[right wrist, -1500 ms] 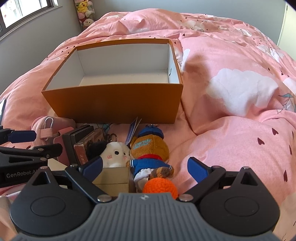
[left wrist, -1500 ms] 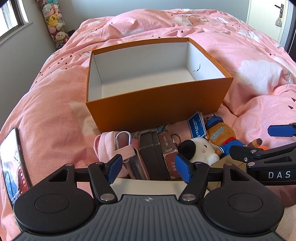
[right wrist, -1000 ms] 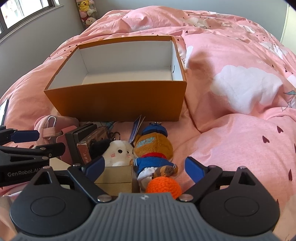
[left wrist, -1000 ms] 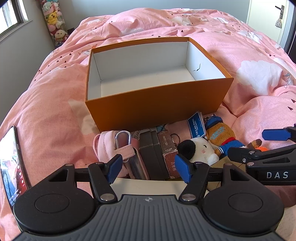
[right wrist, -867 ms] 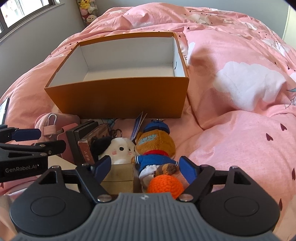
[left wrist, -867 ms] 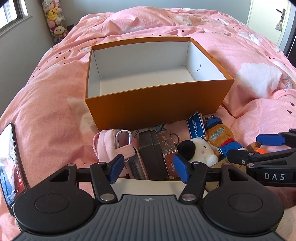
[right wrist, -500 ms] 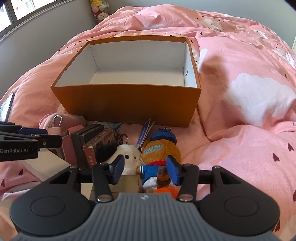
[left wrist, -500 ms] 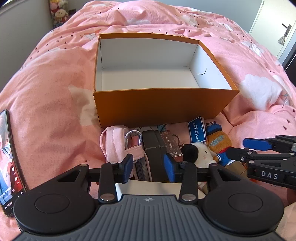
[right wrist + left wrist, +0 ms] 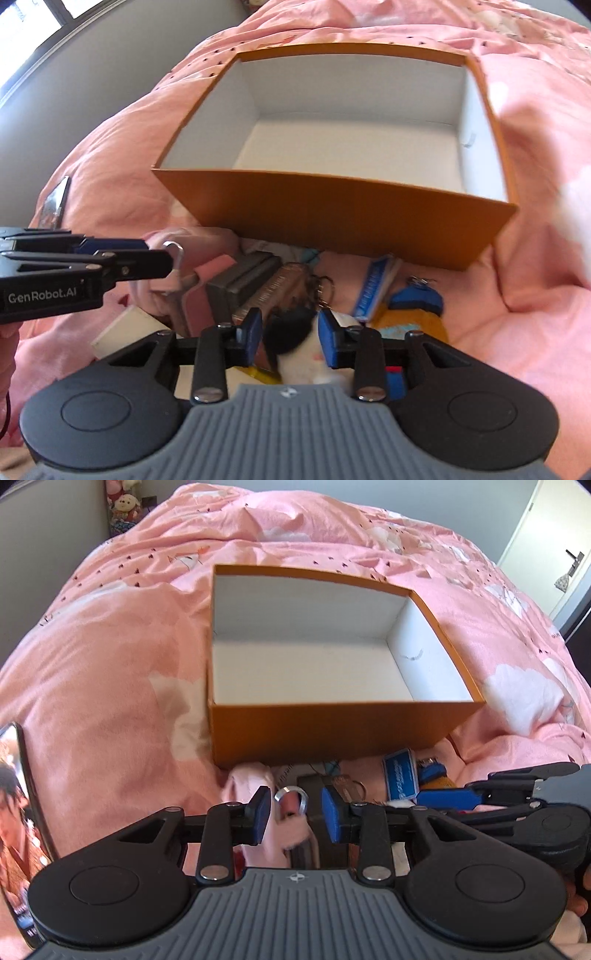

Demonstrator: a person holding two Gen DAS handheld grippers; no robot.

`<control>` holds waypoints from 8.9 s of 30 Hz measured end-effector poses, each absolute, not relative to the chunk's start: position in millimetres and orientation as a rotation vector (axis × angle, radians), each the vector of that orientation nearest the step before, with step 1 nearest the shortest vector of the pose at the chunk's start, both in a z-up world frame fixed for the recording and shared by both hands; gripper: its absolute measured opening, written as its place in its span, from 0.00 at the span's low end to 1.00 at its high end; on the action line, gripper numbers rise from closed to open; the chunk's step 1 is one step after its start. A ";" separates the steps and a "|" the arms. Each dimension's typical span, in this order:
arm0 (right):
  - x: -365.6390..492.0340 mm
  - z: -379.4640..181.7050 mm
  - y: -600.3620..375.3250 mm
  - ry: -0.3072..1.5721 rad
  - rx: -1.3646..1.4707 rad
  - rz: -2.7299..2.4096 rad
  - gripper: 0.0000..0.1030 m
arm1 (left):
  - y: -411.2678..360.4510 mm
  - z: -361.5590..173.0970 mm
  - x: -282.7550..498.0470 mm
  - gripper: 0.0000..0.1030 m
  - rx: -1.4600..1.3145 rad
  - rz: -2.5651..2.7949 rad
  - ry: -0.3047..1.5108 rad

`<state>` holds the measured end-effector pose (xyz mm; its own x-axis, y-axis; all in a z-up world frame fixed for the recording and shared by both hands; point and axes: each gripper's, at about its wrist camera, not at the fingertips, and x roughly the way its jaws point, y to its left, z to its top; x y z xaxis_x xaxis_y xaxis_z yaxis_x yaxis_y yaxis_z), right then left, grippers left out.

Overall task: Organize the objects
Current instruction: 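Reach the left tool to the pink pouch and close on it, then grasp the pink notebook with the right tool while the left tool holds the pouch, then carry the pouch and notebook into the box with both tools, then open the right tool to release the notebook against the pouch, then open the left tool to release the pink pouch in the box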

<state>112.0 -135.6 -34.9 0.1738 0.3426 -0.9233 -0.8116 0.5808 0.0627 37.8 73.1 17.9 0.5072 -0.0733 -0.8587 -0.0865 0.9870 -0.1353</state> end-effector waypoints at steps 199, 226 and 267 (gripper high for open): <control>221.2 -95.5 38.1 1.302 -0.624 0.747 0.61 | 93.4 -4.1 121.5 0.31 0.046 0.069 0.924; 196.3 -115.5 62.5 1.217 -0.859 0.646 0.74 | 96.3 -5.8 112.1 0.20 0.116 0.076 0.918; 243.4 -86.4 -3.4 1.511 -0.422 0.785 0.23 | 82.5 -20.6 155.3 0.34 0.164 0.129 1.033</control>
<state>243.4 -3.4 -86.4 -0.1139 0.1951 -0.9741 -0.6854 0.6944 0.2192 155.3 82.5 -20.6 0.5065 0.1832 -0.8426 -0.0292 0.9803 0.1956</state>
